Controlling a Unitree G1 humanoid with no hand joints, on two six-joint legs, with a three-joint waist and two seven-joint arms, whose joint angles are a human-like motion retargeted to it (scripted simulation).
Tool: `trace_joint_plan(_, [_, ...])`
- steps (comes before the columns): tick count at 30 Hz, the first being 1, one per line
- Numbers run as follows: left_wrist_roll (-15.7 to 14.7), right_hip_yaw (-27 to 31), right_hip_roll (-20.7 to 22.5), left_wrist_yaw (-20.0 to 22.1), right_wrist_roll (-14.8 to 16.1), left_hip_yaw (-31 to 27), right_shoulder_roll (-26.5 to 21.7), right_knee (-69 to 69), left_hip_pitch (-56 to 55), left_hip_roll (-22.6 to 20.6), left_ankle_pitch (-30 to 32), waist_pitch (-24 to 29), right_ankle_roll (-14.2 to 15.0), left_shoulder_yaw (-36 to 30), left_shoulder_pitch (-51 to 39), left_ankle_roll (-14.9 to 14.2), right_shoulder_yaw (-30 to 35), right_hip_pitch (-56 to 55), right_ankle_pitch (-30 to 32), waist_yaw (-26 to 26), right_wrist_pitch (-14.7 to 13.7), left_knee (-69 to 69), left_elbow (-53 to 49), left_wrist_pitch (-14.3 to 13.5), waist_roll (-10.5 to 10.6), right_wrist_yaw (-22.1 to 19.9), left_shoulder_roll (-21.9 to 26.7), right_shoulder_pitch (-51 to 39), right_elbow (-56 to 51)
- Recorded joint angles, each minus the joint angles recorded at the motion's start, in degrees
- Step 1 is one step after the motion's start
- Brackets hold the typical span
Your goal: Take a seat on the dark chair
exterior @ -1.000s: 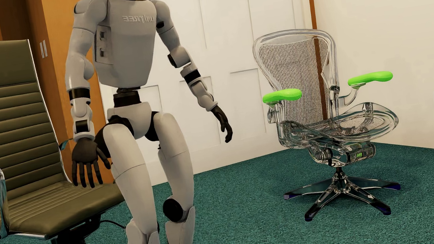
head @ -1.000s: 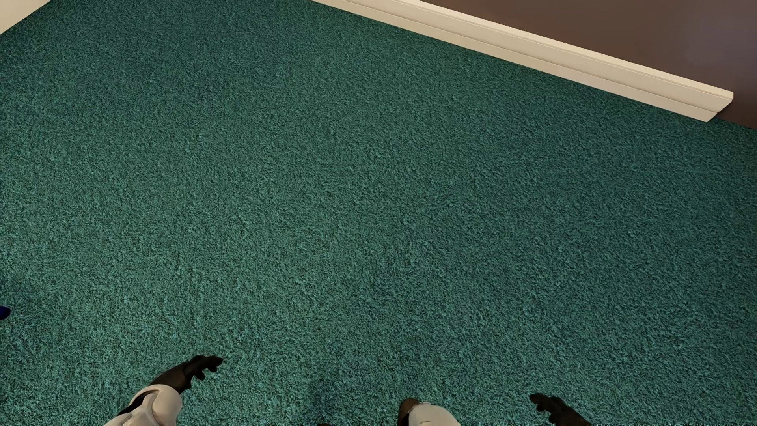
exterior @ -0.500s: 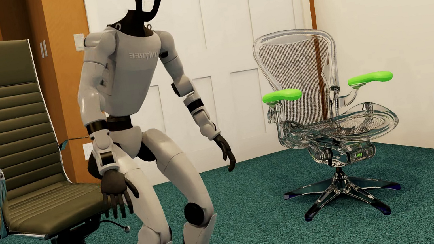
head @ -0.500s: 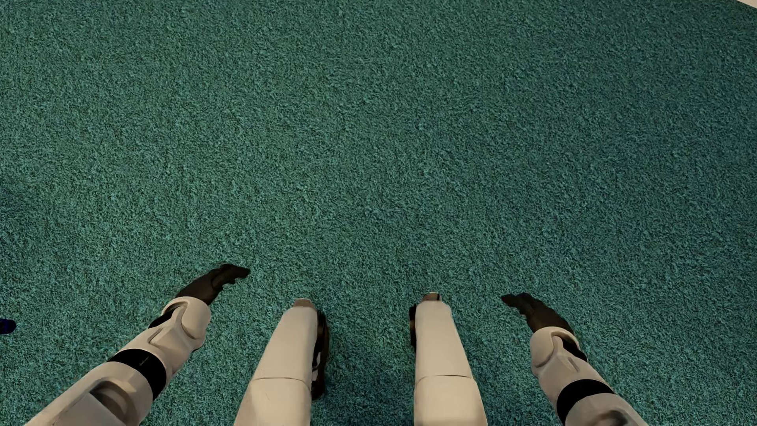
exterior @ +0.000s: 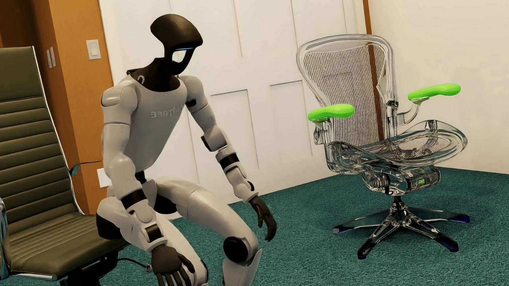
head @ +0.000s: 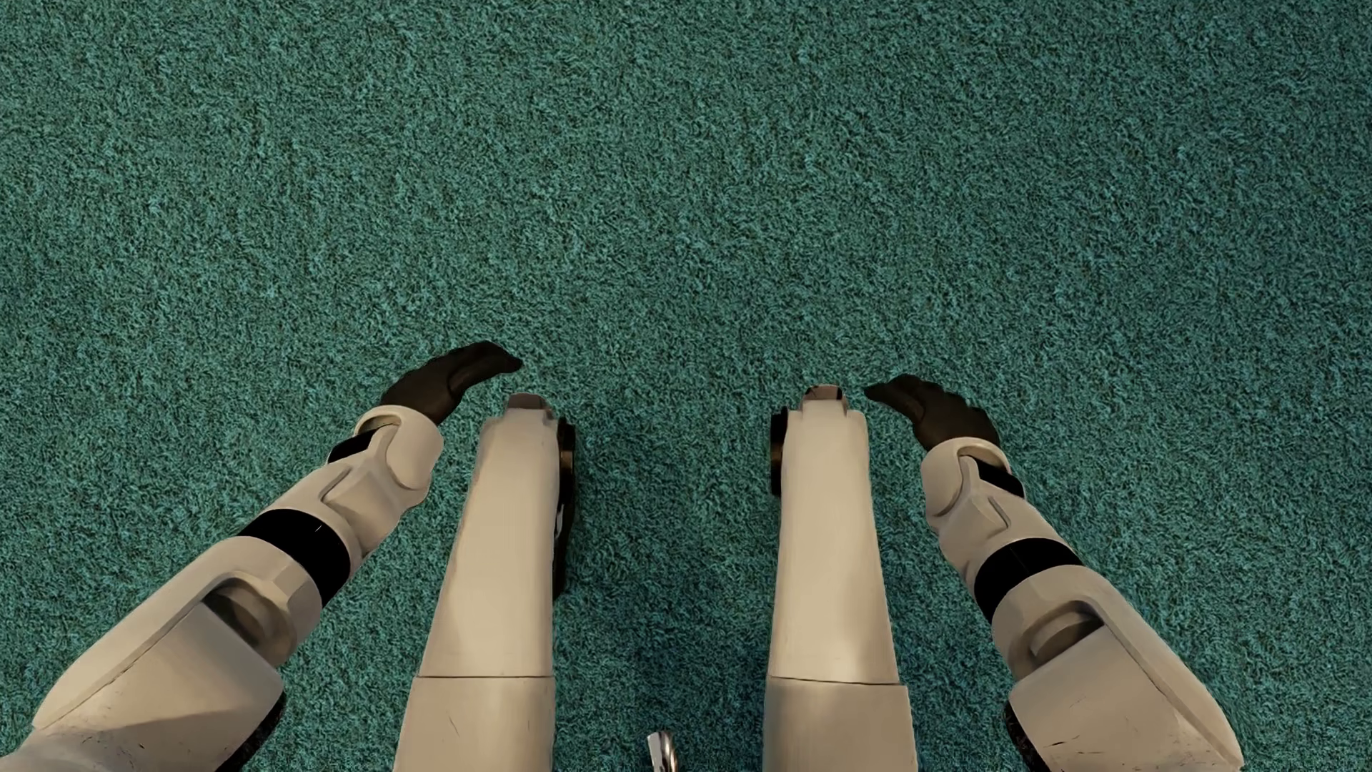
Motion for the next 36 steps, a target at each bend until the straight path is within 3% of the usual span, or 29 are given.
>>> trace_joint_plan(5, [-0.28,1.34,0.66,1.19,1.39,-0.73,0.51,5.19,-5.08,-0.41,0.69,3.21,-0.47,-2.93,-4.66,-0.81,1.51,-5.04,0.88,0.06,0.18,4.95,-0.16,0.04,-0.51,-1.32,-0.81,-5.31,0.7])
trace_joint_plan(11, [0.26,1.03,0.8,1.29,0.45,-0.88,2.16,9.3,-4.7,0.66,4.65,3.39,-0.96,-1.57,-0.41,-1.96,0.58,-4.15,3.15,-0.09,0.56,8.99,-1.66,0.33,-0.86,-0.09,-2.02,-2.64,0.22])
trace_joint_plan(15, [1.79,0.82,0.9,-1.11,0.27,-1.0,2.69,10.81,-3.58,0.69,5.81,2.12,-0.85,-1.24,3.99,-0.93,-0.55,-2.62,3.36,0.16,0.42,10.83,-0.68,1.55,-0.87,2.82,-2.02,0.9,-1.97])
trace_joint_plan(20, [0.98,0.56,1.42,-3.53,-1.44,-1.22,3.27,12.71,-2.38,1.2,5.72,-0.18,-1.04,-0.63,7.61,0.03,-0.86,-1.03,3.05,-0.09,1.42,13.71,2.07,2.97,-0.42,8.51,-3.28,4.38,-4.02])
trace_joint_plan(26, [-2.84,0.06,1.26,-0.37,1.22,-1.2,4.69,14.69,-0.28,1.33,5.91,-1.08,-0.61,0.5,9.5,1.59,-2.29,0.91,3.48,-0.4,1.47,16.14,5.76,2.86,0.01,5.69,-4.44,5.66,0.58])
trace_joint_plan(30, [-6.28,-0.01,1.69,-0.09,4.88,-1.25,4.49,15.52,0.31,1.45,6.26,-1.25,-0.83,1.43,9.24,1.39,-3.55,1.6,3.78,-0.48,1.42,17.2,9.4,3.24,-0.26,3.36,-4.23,5.65,4.73])
trace_joint_plan(36, [-7.97,-0.17,1.65,-1.71,6.03,-1.26,5.21,16.08,1.5,0.92,6.69,-2.0,-1.26,2.8,11.13,2.24,-3.19,2.56,4.06,-0.41,3.96,17.44,12.72,4.26,-0.27,6.54,-4.81,6.71,10.99])
